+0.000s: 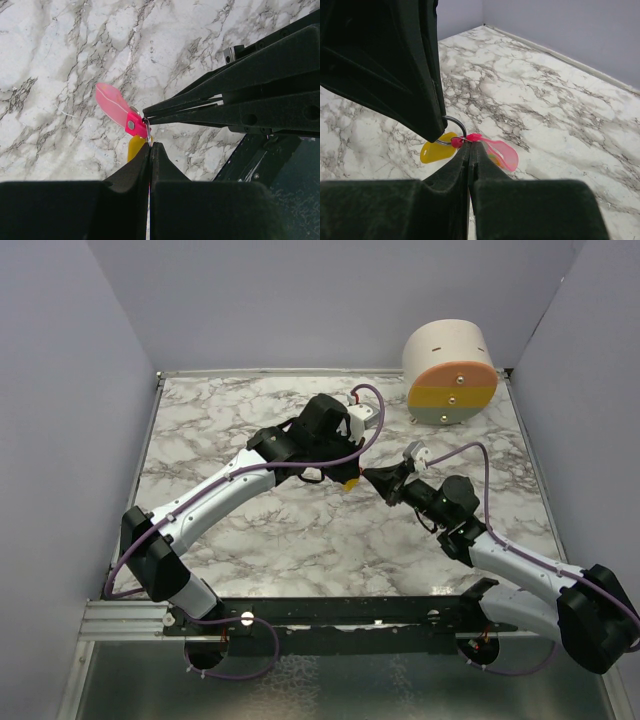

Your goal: Put the keys on the keyring

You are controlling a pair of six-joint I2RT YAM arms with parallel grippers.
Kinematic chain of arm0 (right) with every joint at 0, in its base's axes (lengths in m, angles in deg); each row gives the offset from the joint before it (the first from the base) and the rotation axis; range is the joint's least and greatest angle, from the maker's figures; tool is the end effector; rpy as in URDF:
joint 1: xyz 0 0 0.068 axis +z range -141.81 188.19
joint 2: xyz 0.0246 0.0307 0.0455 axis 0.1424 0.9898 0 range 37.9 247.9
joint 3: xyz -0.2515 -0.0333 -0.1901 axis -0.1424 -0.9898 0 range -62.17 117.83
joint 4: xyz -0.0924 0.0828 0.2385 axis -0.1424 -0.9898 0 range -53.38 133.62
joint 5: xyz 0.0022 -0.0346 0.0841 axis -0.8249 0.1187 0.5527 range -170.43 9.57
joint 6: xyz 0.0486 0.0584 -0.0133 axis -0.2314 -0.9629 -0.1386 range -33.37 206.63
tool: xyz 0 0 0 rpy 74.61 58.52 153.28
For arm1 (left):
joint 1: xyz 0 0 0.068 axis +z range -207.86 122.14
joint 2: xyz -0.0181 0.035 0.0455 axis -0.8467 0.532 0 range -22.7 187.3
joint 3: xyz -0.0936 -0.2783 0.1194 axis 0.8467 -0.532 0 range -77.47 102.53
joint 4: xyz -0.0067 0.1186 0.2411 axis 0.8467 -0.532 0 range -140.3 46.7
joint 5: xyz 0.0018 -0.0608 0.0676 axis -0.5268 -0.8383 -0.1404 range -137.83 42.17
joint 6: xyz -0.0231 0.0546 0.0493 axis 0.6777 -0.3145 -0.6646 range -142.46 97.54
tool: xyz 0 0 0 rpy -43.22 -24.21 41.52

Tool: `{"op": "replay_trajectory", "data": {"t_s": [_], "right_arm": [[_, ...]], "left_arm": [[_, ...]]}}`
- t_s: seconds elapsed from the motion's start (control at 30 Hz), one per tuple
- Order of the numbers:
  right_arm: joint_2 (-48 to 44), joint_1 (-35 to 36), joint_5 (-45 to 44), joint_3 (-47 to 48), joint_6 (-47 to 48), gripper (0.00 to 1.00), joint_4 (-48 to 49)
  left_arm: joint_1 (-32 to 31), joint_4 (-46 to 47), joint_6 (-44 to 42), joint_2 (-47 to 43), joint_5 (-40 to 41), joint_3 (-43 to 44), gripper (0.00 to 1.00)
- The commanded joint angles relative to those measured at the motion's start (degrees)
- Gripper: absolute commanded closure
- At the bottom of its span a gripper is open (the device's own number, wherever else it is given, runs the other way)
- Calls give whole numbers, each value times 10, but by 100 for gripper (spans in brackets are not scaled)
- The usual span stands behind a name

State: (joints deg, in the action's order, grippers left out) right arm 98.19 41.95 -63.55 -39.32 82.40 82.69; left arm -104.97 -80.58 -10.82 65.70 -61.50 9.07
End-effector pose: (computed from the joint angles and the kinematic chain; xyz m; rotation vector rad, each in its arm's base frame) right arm 0.1894 0.1496 0.2801 -0.6336 1.4610 0.7481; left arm 0.2424 -0.2837 0.3876 0.8463 2.2052 -0.7962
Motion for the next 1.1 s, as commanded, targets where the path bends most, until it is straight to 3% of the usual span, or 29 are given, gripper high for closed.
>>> {"op": "replay_trajectory", "data": {"t_s": [0.0, 0.5, 0.63, 0.83, 1.07], "right_arm": [[-8, -1, 3, -3, 10, 99, 24], [-1, -1, 101, 6, 27, 98, 21], [-8, -1, 100, 3, 25, 81, 25], [-20, -1, 27, 1, 25, 64, 5], [1, -1, -13, 6, 24, 58, 0]], "left_arm": [[-6, -1, 5, -5, -12, 17, 100], [-5, 6, 8, 15, 60, 44, 100], [-4, 6, 5, 20, 82, 49, 100], [1, 7, -7, 14, 84, 53, 100], [4, 14, -17, -8, 50, 51, 100]]}}
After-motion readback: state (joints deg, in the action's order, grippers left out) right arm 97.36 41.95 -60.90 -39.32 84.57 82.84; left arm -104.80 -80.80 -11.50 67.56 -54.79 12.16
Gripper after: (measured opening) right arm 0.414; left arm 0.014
